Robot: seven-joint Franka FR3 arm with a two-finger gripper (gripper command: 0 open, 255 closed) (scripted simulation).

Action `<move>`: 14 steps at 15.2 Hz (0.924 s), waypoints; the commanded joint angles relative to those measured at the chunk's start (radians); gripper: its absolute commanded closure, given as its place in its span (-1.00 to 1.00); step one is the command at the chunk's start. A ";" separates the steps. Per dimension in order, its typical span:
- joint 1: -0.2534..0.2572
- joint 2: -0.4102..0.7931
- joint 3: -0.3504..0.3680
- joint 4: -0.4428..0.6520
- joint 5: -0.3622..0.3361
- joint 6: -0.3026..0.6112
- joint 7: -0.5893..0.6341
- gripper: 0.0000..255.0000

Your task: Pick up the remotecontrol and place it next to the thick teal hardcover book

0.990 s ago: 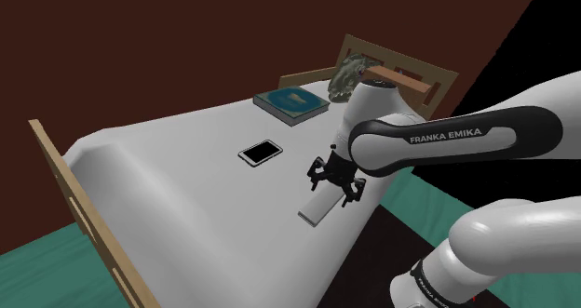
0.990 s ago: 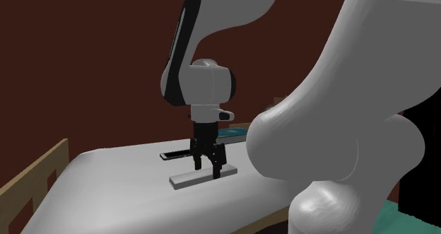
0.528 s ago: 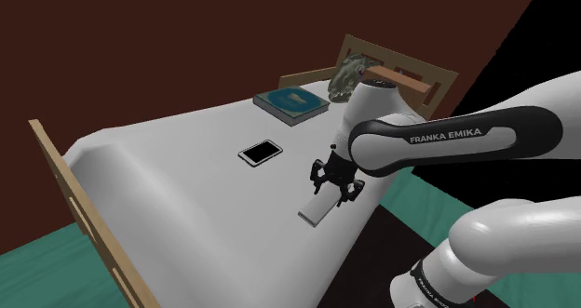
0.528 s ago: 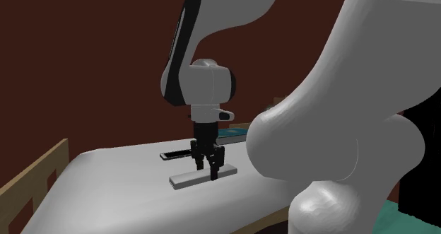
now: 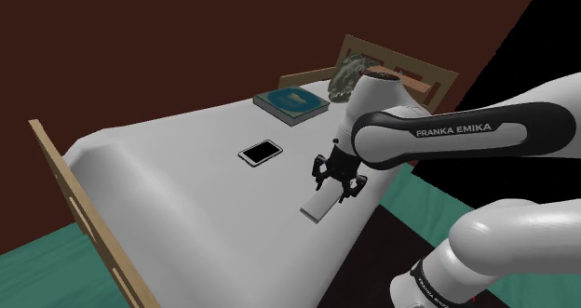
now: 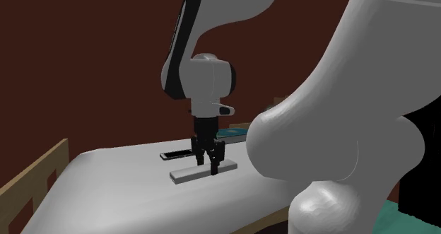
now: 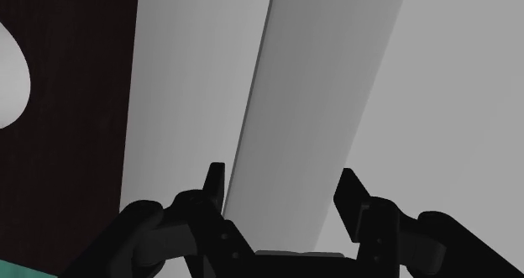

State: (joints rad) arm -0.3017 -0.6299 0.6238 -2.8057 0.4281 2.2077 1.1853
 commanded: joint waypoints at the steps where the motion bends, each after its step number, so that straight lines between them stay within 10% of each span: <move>1: 0.004 -0.024 -0.011 0.015 -0.005 -0.038 0.002 1.00; 14: 0.002 -0.124 -0.087 0.130 -0.055 -0.253 0.004 1.00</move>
State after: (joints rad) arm -0.2980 -0.7497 0.5422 -2.6864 0.3774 1.9698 1.1900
